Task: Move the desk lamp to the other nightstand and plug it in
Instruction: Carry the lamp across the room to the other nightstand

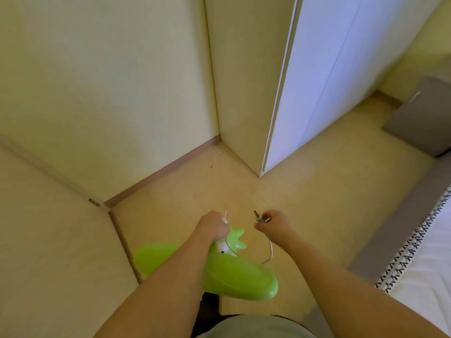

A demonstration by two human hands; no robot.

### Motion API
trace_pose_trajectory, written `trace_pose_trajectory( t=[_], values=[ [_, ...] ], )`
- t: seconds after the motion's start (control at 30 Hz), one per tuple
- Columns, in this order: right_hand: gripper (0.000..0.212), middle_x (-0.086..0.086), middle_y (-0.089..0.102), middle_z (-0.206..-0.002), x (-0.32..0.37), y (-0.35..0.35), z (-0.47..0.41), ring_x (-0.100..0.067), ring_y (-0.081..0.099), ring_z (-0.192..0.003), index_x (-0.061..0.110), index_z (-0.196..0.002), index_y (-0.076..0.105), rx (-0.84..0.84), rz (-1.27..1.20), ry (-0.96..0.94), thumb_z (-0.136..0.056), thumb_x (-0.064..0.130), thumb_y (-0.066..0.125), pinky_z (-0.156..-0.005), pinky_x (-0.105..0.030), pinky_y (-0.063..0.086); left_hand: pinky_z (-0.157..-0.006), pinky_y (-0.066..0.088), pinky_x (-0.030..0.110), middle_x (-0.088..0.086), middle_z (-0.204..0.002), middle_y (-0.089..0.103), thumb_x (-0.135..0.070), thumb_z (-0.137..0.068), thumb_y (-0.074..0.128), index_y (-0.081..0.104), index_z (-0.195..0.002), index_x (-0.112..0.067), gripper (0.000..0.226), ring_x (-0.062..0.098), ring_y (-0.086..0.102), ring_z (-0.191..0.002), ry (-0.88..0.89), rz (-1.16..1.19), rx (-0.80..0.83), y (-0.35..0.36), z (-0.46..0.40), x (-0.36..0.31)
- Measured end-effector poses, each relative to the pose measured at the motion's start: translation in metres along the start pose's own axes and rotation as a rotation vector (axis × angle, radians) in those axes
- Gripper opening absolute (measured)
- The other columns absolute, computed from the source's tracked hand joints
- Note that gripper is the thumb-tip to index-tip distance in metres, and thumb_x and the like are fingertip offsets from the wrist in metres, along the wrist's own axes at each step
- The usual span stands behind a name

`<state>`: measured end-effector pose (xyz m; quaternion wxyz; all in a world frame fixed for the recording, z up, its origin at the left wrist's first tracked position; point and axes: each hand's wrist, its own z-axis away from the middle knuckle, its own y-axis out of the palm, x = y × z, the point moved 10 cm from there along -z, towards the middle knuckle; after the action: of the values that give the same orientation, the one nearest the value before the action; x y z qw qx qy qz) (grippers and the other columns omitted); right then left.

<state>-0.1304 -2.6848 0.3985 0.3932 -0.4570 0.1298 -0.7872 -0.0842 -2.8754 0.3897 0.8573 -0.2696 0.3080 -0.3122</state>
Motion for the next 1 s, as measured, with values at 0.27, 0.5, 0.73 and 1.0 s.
trace_pose_trajectory(
  t=[0.27,0.5,0.73,1.0],
  values=[
    [0.022,-0.004,0.068,-0.094,-0.022,-0.093,-0.05,-0.022,0.062,-0.08,0.022,-0.098,0.065,-0.194,-0.064,0.217,-0.08,0.033,0.067,-0.062,-0.024,0.044,-0.1,0.044,0.031,0.013,-0.14,0.053,-0.012,-0.084,0.055,0.048,-0.138,-0.008,0.055,0.029,0.052,-0.127,0.26,-0.204,0.079,-0.031,-0.079,-0.146],
    [0.022,-0.004,0.069,-0.093,-0.088,-0.192,-0.104,-0.023,0.064,-0.087,0.019,-0.098,0.066,-0.302,-0.179,0.341,-0.08,0.033,0.067,-0.069,-0.029,0.049,-0.098,0.048,0.032,0.014,-0.129,0.062,-0.015,-0.08,0.058,0.063,-0.121,-0.011,0.041,0.029,0.058,-0.118,0.35,-0.297,0.128,-0.013,-0.145,-0.289],
    [0.01,0.006,0.061,-0.073,-0.139,-0.352,-0.163,-0.012,0.056,-0.065,0.023,-0.08,0.063,-0.456,-0.294,0.304,-0.08,0.032,0.067,-0.052,-0.023,0.039,-0.101,0.047,0.037,0.012,-0.133,0.058,-0.014,-0.08,0.054,0.058,-0.127,-0.011,0.047,0.03,0.054,-0.123,0.458,-0.41,0.167,0.029,-0.172,-0.472],
    [0.014,0.005,0.057,-0.063,-0.206,-0.46,-0.199,-0.011,0.049,-0.052,0.022,-0.07,0.061,-0.535,-0.483,0.396,-0.08,0.029,0.068,-0.049,-0.024,0.036,-0.079,0.044,0.027,0.008,-0.115,0.063,-0.012,-0.083,0.061,0.059,-0.128,-0.014,0.046,0.023,0.059,-0.099,0.545,-0.36,0.245,0.066,-0.192,-0.635]
  ],
)
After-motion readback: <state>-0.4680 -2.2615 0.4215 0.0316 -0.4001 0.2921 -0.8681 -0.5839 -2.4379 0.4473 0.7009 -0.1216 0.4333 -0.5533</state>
